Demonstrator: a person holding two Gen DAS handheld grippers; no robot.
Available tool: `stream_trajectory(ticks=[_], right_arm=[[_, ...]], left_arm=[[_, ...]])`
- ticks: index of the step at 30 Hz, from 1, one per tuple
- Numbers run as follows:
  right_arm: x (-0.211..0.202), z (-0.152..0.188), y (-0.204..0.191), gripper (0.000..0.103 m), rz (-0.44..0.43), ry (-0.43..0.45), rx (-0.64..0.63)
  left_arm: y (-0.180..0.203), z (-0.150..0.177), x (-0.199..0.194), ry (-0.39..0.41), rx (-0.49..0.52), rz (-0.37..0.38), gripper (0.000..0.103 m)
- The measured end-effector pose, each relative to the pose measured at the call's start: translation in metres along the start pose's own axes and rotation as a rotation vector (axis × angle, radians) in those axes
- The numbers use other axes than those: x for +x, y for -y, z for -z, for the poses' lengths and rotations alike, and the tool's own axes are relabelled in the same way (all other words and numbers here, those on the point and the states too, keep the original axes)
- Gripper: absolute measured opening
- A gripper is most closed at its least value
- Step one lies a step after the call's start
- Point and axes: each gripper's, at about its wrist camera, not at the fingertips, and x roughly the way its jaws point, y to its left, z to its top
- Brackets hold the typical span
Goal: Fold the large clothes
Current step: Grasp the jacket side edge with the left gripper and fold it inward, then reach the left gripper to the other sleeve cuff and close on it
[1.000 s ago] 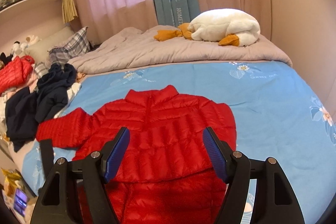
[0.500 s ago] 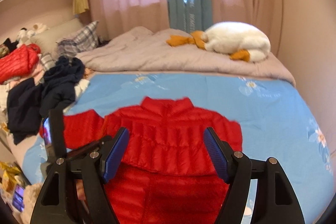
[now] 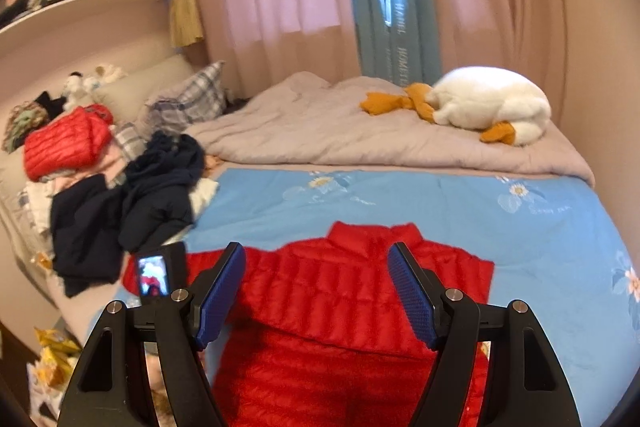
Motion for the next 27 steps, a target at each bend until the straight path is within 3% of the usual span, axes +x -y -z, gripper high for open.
stream_trajectory(ticks=[8,19,27], right_arm=[[0.054,0.044,0.049,0.073,0.212,-0.120,0.100],[0.092,0.086,0.090,0.073,0.282,-0.259,0.220],[0.083,0.098,0.097,0.073,0.287,-0.268,0.247]], left_arm=[[-0.001,0.013,0.013,-0.018,0.041,-0.071,0.009],[-0.003,0.021,0.031,-0.051,0.063,-0.137,0.011],[-0.008,0.027,0.038,-0.098,0.026,-0.139,0.016]])
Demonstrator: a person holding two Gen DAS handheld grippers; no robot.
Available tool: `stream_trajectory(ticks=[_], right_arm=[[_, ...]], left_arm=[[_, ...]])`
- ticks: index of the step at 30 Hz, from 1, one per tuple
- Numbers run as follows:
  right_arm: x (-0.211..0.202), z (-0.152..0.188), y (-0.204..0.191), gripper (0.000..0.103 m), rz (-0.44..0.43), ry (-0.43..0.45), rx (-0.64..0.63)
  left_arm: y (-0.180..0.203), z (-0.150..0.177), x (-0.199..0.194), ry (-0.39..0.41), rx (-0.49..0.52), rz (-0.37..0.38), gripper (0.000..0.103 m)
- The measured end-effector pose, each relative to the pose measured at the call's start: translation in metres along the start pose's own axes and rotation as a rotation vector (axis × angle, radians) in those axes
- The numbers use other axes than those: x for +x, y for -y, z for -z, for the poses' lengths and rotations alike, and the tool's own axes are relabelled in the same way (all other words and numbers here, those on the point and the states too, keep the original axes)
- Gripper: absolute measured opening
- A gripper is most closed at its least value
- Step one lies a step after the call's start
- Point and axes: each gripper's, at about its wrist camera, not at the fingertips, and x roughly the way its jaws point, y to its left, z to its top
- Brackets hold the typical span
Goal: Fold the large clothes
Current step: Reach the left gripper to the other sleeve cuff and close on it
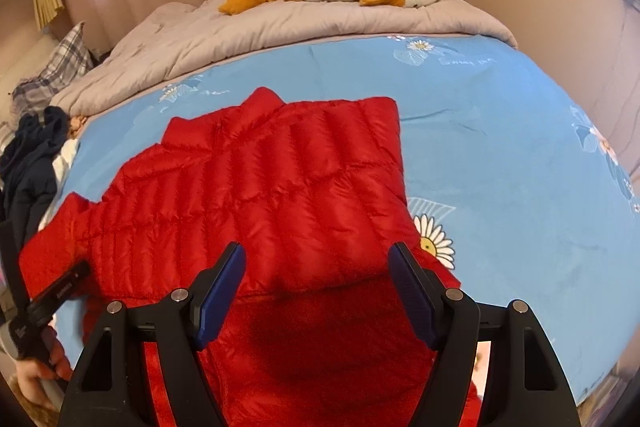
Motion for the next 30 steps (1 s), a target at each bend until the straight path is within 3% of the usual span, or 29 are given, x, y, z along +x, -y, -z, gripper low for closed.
stream_trajectory(ticks=[6,8,11,14,17,20,23,30], right_arm=[[-0.012,0.003,0.006,0.073,-0.007,0.023,0.013],[-0.020,0.004,0.007,0.073,-0.014,0.040,0.017],[-0.032,0.005,0.006,0.073,-0.032,0.061,0.013],[-0.045,0.007,0.006,0.074,-0.050,0.092,0.014],[-0.057,0.008,0.004,0.082,-0.068,0.120,0.017],[-0.067,0.013,0.001,0.086,-0.081,0.152,0.008],[-0.073,0.016,-0.001,0.097,-0.103,0.177,0.012],[-0.071,0.025,-0.005,0.097,-0.121,0.185,0.021]], left_arm=[[-0.007,0.002,-0.031,0.017,-0.053,0.032,0.038],[-0.012,0.001,-0.048,0.048,-0.072,0.029,0.055],[-0.025,0.001,-0.078,0.095,-0.108,0.054,0.073],[-0.044,0.000,-0.105,0.140,-0.161,0.072,0.089],[-0.077,0.000,-0.131,0.191,-0.249,0.064,0.100],[-0.110,0.002,-0.143,0.215,-0.346,0.054,0.103],[-0.153,0.002,-0.142,0.216,-0.447,-0.021,0.103],[-0.244,0.009,-0.100,0.153,-0.676,-0.047,0.103]])
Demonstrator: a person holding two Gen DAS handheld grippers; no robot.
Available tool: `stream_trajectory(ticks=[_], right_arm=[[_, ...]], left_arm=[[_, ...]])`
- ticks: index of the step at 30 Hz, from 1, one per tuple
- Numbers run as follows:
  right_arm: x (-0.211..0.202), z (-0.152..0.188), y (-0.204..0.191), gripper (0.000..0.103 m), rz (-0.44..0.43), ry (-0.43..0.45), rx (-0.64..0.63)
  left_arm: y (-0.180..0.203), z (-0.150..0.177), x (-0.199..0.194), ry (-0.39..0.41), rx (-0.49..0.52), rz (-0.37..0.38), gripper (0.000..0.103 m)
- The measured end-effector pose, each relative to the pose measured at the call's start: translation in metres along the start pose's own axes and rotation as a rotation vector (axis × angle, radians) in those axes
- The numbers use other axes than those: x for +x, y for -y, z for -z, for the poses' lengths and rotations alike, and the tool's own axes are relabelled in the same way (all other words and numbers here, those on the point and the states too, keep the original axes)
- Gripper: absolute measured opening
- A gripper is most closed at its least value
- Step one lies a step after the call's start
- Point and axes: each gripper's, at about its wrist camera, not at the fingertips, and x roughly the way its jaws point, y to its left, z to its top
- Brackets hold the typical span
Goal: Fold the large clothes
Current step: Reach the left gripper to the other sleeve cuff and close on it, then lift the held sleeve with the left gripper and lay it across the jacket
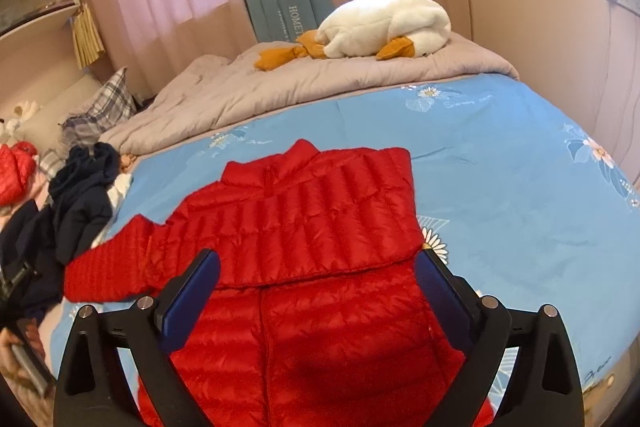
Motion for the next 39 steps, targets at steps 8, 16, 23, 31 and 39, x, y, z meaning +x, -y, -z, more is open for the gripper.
stream_trajectory(ticks=[8,16,23,31,39], right_arm=[[0.008,0.012,-0.001,0.097,0.045,-0.036,-0.012],[0.014,0.013,-0.003,0.097,0.075,-0.055,-0.021],[0.017,0.013,-0.006,0.097,0.072,-0.060,-0.027],[0.021,0.015,-0.006,0.097,0.063,-0.069,-0.019],[0.010,0.012,-0.004,0.097,0.057,-0.038,-0.011]], left_arm=[[-0.051,-0.039,0.061,-0.034,-0.163,0.008,0.096],[-0.067,-0.049,0.097,-0.050,-0.262,0.133,0.092],[-0.060,-0.054,0.111,0.001,-0.243,0.085,0.061],[-0.051,-0.054,0.102,0.058,-0.179,0.003,0.006],[0.017,-0.065,0.013,0.249,-0.005,0.075,0.005]])
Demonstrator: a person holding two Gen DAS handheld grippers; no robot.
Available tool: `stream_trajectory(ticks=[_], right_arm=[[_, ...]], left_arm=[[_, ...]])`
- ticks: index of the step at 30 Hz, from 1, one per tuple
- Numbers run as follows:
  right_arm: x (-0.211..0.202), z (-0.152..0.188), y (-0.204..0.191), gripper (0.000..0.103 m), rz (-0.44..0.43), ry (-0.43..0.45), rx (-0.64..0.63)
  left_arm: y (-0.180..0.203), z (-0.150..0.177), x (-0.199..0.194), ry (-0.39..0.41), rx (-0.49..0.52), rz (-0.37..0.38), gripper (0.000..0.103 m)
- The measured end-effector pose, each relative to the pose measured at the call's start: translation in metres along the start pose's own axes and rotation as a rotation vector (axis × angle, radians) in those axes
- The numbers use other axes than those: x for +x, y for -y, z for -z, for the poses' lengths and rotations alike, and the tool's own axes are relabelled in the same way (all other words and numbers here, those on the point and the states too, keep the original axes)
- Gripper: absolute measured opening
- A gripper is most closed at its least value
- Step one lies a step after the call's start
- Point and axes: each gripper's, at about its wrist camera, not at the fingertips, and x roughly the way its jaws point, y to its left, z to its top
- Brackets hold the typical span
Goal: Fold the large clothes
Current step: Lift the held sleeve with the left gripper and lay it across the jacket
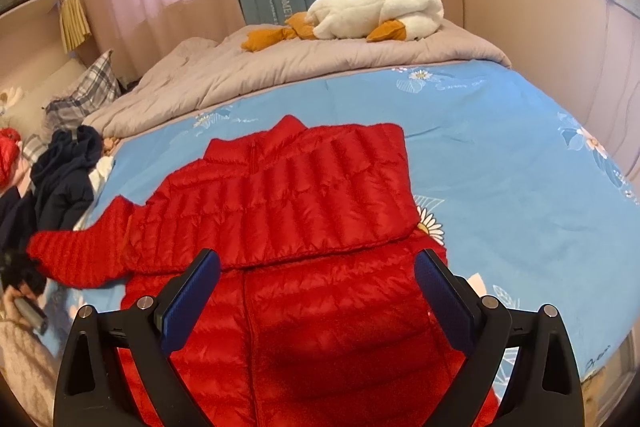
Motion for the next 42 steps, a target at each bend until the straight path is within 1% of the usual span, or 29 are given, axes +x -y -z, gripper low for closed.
stream_trajectory(ticks=[2,5,7,10,13,14,17,23,27,29,34,42], right_arm=[[-0.003,0.000,0.001,0.097,-0.002,0.006,0.005],[-0.006,0.001,0.004,0.097,-0.009,0.010,0.016],[-0.007,0.001,0.004,0.097,-0.011,0.010,0.016],[-0.010,0.001,0.005,0.097,0.015,0.020,0.010],[-0.013,0.001,0.009,0.097,0.024,0.027,0.011],[-0.014,0.001,0.010,0.097,0.023,0.026,0.015],[-0.015,0.001,0.015,0.097,0.021,0.028,0.031],[-0.017,0.002,0.021,0.097,0.006,0.030,0.050],[-0.018,0.001,0.027,0.097,0.003,0.030,0.066],[-0.019,0.002,0.030,0.097,0.006,0.031,0.075],[-0.022,0.003,0.040,0.097,0.005,0.031,0.093],[-0.023,0.004,0.053,0.097,0.008,0.033,0.129]], left_arm=[[0.022,-0.004,-0.020,0.039,0.056,0.018,0.005],[0.058,-0.008,-0.052,0.076,0.128,0.083,0.005],[0.080,-0.006,-0.067,0.090,0.170,0.121,0.004],[0.112,-0.001,-0.086,0.105,0.231,0.183,0.004],[0.135,0.009,-0.106,0.107,0.287,0.239,0.004],[0.147,0.014,-0.114,0.101,0.313,0.270,0.004],[0.170,0.027,-0.128,0.087,0.368,0.324,0.004],[0.210,0.059,-0.148,0.043,0.461,0.423,0.004],[0.234,0.081,-0.156,0.022,0.530,0.470,0.004],[0.243,0.092,-0.157,-0.004,0.552,0.497,0.004],[0.258,0.115,-0.159,-0.061,0.566,0.552,0.004],[0.286,0.169,-0.161,-0.180,0.633,0.622,0.004]])
